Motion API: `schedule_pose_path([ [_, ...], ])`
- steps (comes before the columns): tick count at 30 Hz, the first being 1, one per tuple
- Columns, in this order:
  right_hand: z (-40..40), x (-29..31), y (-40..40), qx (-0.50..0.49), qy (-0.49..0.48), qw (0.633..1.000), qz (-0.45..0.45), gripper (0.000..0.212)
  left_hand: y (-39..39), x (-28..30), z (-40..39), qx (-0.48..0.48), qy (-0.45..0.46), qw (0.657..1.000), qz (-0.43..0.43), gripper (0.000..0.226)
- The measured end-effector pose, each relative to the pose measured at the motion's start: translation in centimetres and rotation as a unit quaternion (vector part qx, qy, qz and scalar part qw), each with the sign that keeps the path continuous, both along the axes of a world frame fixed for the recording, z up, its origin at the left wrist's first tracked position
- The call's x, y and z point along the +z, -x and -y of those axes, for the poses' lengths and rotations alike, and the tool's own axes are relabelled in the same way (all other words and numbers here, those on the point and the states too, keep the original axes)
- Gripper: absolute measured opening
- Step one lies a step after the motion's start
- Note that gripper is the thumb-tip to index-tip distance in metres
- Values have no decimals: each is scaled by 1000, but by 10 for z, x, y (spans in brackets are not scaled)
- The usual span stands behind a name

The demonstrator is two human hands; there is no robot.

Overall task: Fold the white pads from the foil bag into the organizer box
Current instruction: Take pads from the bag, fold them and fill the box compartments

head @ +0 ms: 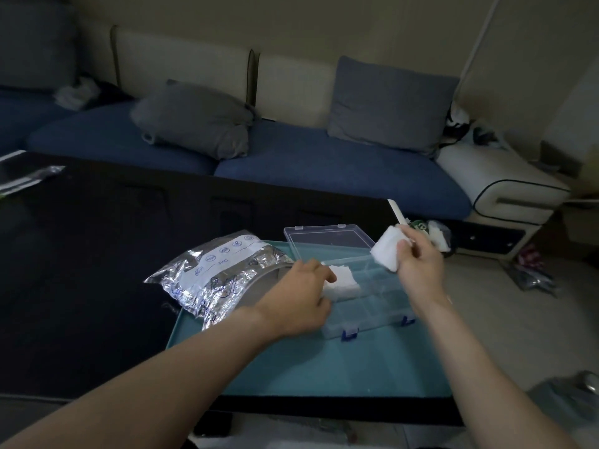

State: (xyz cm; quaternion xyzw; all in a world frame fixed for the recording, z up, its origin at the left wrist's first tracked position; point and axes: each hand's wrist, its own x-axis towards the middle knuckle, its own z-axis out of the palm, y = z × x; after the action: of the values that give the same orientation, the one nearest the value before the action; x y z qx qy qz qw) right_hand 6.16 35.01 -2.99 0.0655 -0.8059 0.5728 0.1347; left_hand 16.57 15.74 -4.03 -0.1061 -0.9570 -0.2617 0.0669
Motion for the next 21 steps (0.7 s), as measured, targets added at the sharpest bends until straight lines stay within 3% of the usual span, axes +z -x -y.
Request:
schedule_pose_path([
  [4,20,-2,2,82,-137,982,97,40,4,-18,-5,-13,119,992,40,55],
  [7,30,-2,5,109,-232,955,151,46,5,-20,-5,-5,160,986,56,63],
  [11,34,3,8,114,-331,916,196,58,6,-20,-1,-9,194,980,52,52],
  [17,38,1,15,95,-389,880,256,72,7,-21,-1,-18,224,974,24,59],
  [21,40,-6,18,78,-397,876,262,74,7,-21,-3,-15,235,972,18,56],
])
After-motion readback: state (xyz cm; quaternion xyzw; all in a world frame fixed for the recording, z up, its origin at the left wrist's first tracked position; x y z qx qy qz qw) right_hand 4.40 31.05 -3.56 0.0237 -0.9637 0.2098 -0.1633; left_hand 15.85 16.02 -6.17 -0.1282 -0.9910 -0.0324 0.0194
